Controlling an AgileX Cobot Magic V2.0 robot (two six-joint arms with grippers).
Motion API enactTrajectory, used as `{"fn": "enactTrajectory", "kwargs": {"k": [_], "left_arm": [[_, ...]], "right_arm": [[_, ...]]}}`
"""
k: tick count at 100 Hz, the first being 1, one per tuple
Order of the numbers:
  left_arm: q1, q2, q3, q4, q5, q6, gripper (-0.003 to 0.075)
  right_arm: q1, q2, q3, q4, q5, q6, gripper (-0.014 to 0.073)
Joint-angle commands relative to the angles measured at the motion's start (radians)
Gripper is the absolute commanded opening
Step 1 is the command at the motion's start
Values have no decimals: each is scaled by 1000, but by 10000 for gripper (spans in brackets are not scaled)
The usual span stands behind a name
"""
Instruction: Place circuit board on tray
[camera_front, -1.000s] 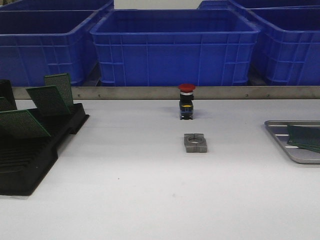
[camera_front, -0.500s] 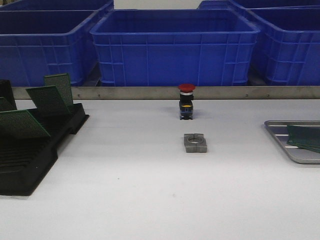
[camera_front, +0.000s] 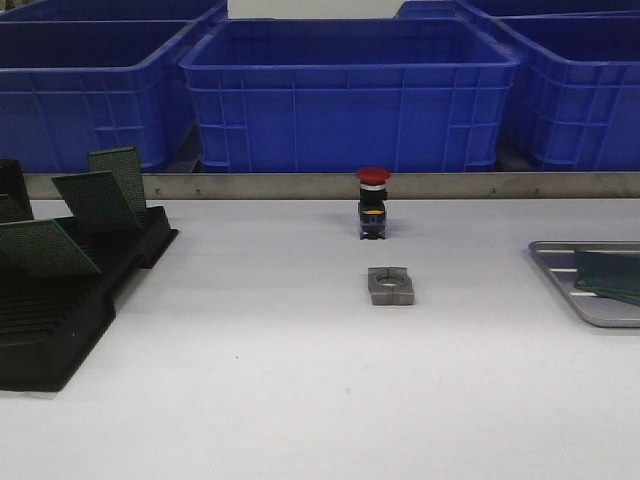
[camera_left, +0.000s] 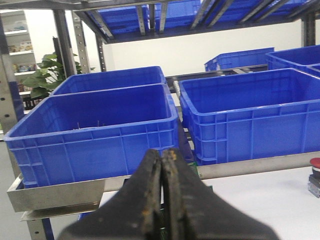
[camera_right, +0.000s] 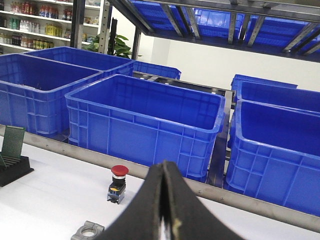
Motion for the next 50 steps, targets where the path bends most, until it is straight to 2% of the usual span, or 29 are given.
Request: {"fn": "enactTrajectory", "kwargs": {"k": [1,5,8,9,13,14,15,22,27,31,43,50], "left_arm": [[3,14,-24,11,-42,-48,-20],[3,14,-23,94,-42,-142,-20],[3,14,-23,221,-40,-291,-20],[3,14,-23,221,-34,-326,-20],[3,14,-23,448,-17,-550,-20],[3,14,-23,448,-8,-587,-20],[3,14,-23,552,-3,-662,-20],[-1,14,-21,828,54,-969,-20],[-6,14,-13,916,77,-1065,-20],[-7,14,1,942,51,-1079,-20],[-23,-1,111,1018,-173,-1094,-20],[-35,-19,178,1098,-256,-1191,-20]], "right_arm": [[-2,-10,-23,23,-26,-10,-61],[-2,-10,-23,23,-26,-10,-61],[-2,-10,-23,23,-26,-10,-61],[-2,-10,-23,23,-26,-10,-61],[-2,-10,-23,23,-26,-10,-61],[-2,-10,-23,23,-26,-10,-61],[-2,-10,-23,23,-26,-10,-61],[-2,-10,-23,23,-24,-10,-61],[-2,-10,-23,23,-24,-10,-61],[-2,-10,-23,23,-24,-10,-61],[-2,-10,-23,23,-22,-10,-61],[-2,-10,-23,23,-22,-10,-61]]}}
